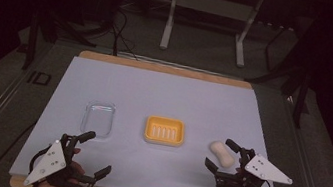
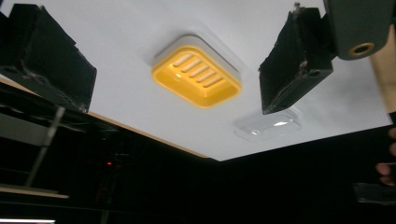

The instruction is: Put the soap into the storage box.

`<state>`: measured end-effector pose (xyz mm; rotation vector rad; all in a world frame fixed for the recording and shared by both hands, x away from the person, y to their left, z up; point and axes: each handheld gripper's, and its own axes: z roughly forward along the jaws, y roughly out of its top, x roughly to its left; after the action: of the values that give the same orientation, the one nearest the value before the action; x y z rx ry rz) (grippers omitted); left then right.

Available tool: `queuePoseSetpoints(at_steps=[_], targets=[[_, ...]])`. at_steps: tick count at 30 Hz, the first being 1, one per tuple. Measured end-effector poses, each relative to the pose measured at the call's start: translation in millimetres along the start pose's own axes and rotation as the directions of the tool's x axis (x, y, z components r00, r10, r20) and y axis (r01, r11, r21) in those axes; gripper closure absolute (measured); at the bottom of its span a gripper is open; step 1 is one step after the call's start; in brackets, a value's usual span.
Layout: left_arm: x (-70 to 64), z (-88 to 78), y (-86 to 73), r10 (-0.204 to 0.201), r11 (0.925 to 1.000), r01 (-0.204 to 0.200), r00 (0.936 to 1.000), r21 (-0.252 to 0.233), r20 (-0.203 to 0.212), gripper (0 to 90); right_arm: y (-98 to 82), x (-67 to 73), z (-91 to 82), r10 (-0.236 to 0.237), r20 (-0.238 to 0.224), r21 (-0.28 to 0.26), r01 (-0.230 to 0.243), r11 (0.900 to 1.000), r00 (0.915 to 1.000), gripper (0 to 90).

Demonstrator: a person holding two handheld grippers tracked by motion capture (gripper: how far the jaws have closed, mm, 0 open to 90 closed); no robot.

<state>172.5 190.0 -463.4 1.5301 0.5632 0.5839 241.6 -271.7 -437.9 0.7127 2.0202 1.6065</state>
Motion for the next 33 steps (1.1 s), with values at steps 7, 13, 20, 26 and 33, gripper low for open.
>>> queuePoseSetpoints(at_steps=[7, 13, 20, 26, 33], targets=[[1.8, -7.6, -1.7, 0.004, 0.9999, -0.004, 0.9999, 0.011, -0.009, 0.2, 1.5, -1.7, 3.6, 0.013, -0.054, 0.033, -0.011, 0.999, 0.9985, 12.6], [4.2, -12.6, -4.1, -0.015, 0.9998, 0.015, 0.9998, 0.012, -0.013, 0.2, 2.9, -3.4, 3.6, 0.015, -0.051, 0.04, -0.012, 0.999, 0.9986, 12.5], [3.0, -10.0, -5.4, -0.008, 0.9996, 0.008, 1.0, 0.026, 0.003, 0.2, 5.7, -6.4, 1.2, -0.001, -0.052, 0.061, 0.004, 0.998, 0.9986, 10.8], [2.5, -9.8, -6.0, -0.005, 0.9995, 0.005, 1.0, 0.032, 0.004, 0.2, 10.3, -7.5, 0.1, 0.003, -0.052, 0.096, 0.002, 0.995, 0.9986, 10.6], [1.9, -9.4, -6.2, -0.001, 0.9993, 0.001, 1.0, 0.036, 0.008, 0.2, 13.2, -9.5, 2.6, -0.009, -0.088, 0.172, 0.024, 0.985, 0.996, 10.0]])
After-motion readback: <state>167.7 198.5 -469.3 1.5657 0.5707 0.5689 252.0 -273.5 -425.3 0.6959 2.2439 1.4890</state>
